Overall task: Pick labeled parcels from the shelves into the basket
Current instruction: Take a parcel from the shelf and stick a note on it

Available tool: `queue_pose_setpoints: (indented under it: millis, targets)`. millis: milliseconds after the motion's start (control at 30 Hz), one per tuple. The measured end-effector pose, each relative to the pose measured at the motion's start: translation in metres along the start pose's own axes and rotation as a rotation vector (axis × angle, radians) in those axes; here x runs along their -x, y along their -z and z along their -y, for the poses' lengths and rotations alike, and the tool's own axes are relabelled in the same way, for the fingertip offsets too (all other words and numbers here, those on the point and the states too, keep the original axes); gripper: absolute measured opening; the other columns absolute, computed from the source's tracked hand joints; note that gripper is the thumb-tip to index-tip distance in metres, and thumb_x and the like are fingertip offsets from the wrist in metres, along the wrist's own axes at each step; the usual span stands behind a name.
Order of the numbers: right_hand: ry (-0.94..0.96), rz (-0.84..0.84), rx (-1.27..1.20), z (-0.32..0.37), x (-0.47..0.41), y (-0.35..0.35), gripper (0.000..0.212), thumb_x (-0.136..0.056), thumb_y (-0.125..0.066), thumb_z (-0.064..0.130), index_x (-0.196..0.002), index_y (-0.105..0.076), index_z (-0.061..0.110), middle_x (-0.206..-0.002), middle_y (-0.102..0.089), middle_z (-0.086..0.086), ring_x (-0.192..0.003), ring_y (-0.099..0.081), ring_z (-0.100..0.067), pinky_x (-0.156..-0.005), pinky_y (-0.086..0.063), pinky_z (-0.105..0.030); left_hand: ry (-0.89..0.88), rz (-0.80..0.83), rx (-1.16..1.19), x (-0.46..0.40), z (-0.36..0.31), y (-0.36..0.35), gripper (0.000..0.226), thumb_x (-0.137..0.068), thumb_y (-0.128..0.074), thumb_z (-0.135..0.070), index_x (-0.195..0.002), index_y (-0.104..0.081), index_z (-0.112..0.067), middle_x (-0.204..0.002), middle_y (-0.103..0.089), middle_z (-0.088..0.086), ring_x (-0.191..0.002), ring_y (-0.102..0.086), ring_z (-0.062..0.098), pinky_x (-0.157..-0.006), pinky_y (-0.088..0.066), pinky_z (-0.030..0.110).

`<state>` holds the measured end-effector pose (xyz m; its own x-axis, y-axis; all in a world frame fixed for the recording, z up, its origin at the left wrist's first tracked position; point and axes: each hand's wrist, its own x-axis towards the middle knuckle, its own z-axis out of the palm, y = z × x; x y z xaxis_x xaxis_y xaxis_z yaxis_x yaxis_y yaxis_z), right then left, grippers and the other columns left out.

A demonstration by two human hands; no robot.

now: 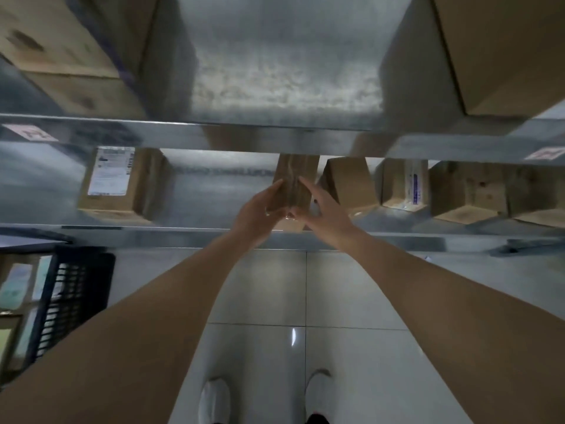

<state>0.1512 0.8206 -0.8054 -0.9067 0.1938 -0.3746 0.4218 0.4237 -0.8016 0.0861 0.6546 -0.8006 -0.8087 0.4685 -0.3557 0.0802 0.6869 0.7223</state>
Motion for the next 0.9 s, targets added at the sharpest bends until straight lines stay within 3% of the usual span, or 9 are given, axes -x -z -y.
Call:
queue_pose_setpoints:
  millis: [67, 200, 300, 433, 533, 633, 733, 833, 900]
  targets:
    - [0.018, 0.008, -0.022, -0.004, -0.006, 0.000, 0.069, -0.099, -0.065, 0.035, -0.158, -0.029, 0.038, -0.153, -0.044, 0.008, -0.120, -0.048, -0.004, -0.085, -0.047, -0.007, -0.006, 0.035, 0.057, -0.009, -0.001, -0.004, 0.066, -0.097, -0.061, -0.028, -0.154, -0.028, -0.031, -0.139, -0.057, 0.005, -0.118, -0.058, 0.024, -0.099, -0.049, 0.041]
    - [-0.032, 0.014, -0.182, -0.006, -0.010, -0.005, 0.066, -0.101, -0.064, 0.025, -0.155, -0.030, 0.040, -0.138, -0.060, 0.003, -0.119, -0.063, -0.015, -0.105, -0.052, -0.035, 0.059, 0.040, 0.291, -0.012, 0.001, -0.006, 0.065, -0.096, -0.062, -0.015, -0.152, -0.033, -0.032, -0.141, -0.054, 0.003, -0.118, -0.059, 0.021, -0.099, -0.051, 0.035]
    - [-0.044, -0.010, -0.227, -0.001, 0.001, -0.007, 0.061, -0.100, -0.063, 0.016, -0.152, -0.037, 0.036, -0.132, -0.064, 0.003, -0.117, -0.065, -0.018, -0.107, -0.051, -0.040, 0.076, 0.027, 0.352, 0.001, -0.001, -0.004, 0.071, -0.093, -0.065, -0.007, -0.151, -0.035, -0.032, -0.139, -0.054, -0.001, -0.103, -0.063, 0.011, -0.085, -0.052, 0.020]
    - [-0.036, -0.067, -0.254, 0.011, 0.034, -0.007, 0.051, -0.101, -0.061, 0.013, -0.142, -0.046, 0.038, -0.131, -0.063, 0.005, -0.113, -0.068, -0.022, -0.100, -0.055, -0.048, 0.139, 0.037, 0.475, 0.031, -0.013, 0.004, 0.091, -0.085, -0.073, -0.002, -0.154, -0.025, -0.036, -0.128, -0.058, -0.005, -0.101, -0.068, 0.017, -0.085, -0.055, 0.031]
    - [-0.037, -0.118, -0.293, 0.034, 0.064, -0.003, 0.067, -0.097, -0.066, 0.008, -0.140, -0.040, 0.053, -0.141, -0.055, 0.007, -0.123, -0.062, -0.025, -0.099, -0.055, -0.053, 0.178, 0.036, 0.506, 0.061, -0.032, 0.014, 0.098, -0.078, -0.076, 0.004, -0.154, -0.025, -0.032, -0.129, -0.056, -0.003, -0.097, -0.070, 0.023, -0.081, -0.058, 0.034]
    - [-0.147, -0.099, -0.465, 0.062, 0.107, 0.008, 0.099, -0.086, -0.078, 0.003, -0.144, -0.026, 0.064, -0.142, -0.049, 0.001, -0.120, -0.063, -0.031, -0.084, -0.062, -0.053, 0.153, 0.053, 0.527, 0.100, -0.053, 0.029, 0.091, -0.071, -0.075, 0.016, -0.146, -0.043, -0.024, -0.130, -0.055, 0.008, -0.096, -0.069, 0.028, -0.075, -0.062, 0.039]
    - [-0.185, -0.057, -0.466, 0.090, 0.153, 0.017, 0.111, -0.074, -0.086, 0.000, -0.156, -0.024, 0.042, -0.130, -0.056, -0.002, -0.111, -0.067, -0.027, -0.087, -0.062, -0.048, 0.151, 0.109, 0.537, 0.148, -0.070, 0.049, 0.086, -0.064, -0.081, 0.012, -0.135, -0.051, -0.027, -0.127, -0.056, 0.004, -0.095, -0.068, 0.022, -0.068, -0.062, 0.032]
    - [-0.184, -0.074, -0.488, 0.125, 0.192, 0.024, 0.076, -0.072, -0.084, -0.010, -0.133, -0.051, 0.021, -0.121, -0.062, -0.010, -0.112, -0.066, -0.030, -0.088, -0.062, -0.043, 0.191, 0.105, 0.551, 0.190, -0.088, 0.070, 0.090, -0.046, -0.087, -0.022, -0.129, -0.054, -0.030, -0.125, -0.063, -0.004, -0.099, -0.069, 0.018, -0.074, -0.061, 0.038]
    - [-0.146, -0.071, -0.410, 0.143, 0.213, 0.031, 0.063, -0.068, -0.084, -0.008, -0.121, -0.062, 0.018, -0.111, -0.069, -0.004, -0.107, -0.069, -0.028, -0.090, -0.060, -0.049, 0.197, 0.073, 0.574, 0.211, -0.104, 0.085, 0.077, -0.050, -0.088, -0.025, -0.122, -0.057, -0.024, -0.119, -0.067, 0.003, -0.101, -0.069, 0.021, -0.080, -0.060, 0.039]
